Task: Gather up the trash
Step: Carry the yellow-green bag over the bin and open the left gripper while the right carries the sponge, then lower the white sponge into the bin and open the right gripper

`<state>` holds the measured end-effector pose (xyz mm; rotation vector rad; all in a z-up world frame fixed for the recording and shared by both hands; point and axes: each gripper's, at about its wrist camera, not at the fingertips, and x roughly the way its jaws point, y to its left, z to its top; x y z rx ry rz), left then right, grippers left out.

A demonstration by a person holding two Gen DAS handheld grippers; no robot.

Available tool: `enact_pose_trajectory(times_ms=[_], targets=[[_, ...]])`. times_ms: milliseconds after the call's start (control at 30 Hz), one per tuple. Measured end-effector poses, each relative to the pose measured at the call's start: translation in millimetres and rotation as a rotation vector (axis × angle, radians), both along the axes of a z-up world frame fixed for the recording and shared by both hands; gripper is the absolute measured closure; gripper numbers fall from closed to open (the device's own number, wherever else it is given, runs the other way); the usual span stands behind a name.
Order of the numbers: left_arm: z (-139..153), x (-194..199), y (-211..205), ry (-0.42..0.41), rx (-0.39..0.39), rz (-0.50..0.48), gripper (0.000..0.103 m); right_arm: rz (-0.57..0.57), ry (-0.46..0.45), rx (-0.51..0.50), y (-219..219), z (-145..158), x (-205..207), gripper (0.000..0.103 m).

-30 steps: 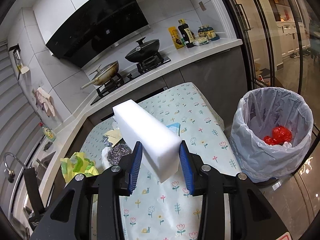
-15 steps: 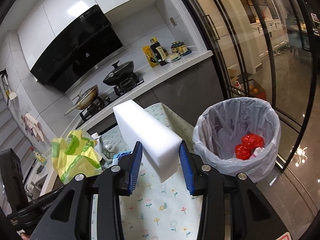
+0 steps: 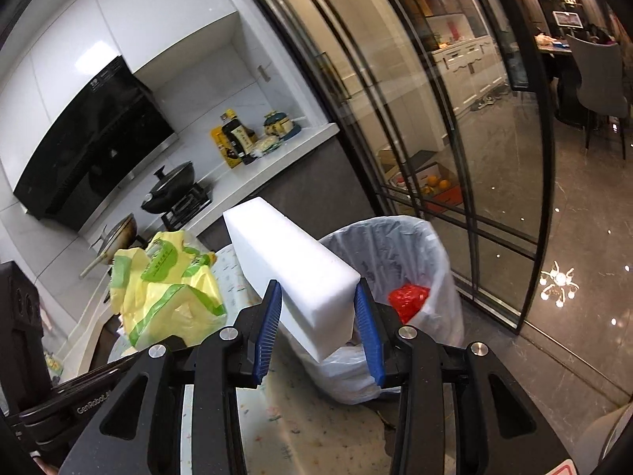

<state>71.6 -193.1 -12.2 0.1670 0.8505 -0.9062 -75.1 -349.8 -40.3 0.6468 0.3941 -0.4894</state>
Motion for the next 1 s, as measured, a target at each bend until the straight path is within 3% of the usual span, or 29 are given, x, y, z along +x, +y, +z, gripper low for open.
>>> enact_pose_trajectory(times_ms=[367, 433, 467, 567, 900, 1000], targets=[[-32.4, 3.3, -83.4, 0.050, 0.034, -0.145, 0.085, -0.103, 0.042, 0.014, -39.7, -15.1, -22.6, 0.067], [-36.6, 5.2, -93.0, 0.045, 0.050, -0.148, 0.078, -0.116, 0.047, 0.019, -44.4, -18.5, -22.9, 0.067], [-37.3, 7.6, -95.9, 0.036, 0.063, -0.135, 0.067, -0.123, 0.048, 0.024, -46.8, -20.1, -22.7, 0.067], [-32.7, 12.0, -91.0, 0.006, 0.047, -0.094, 0.050, -0.132, 0.051, 0.036, -51.3, -23.3, -19.0, 0.067], [-24.0, 37.4, -46.7, 0.000, 0.011, 0.062, 0.037, -0.089, 0.080, 0.015, -50.0, -21.9, 27.0, 0.062], [-20.8, 45.3, -28.8, -0.006, 0.003, 0.112, 0.036, -0.063, 0.079, 0.010, -44.3, -22.0, 40.7, 0.048]])
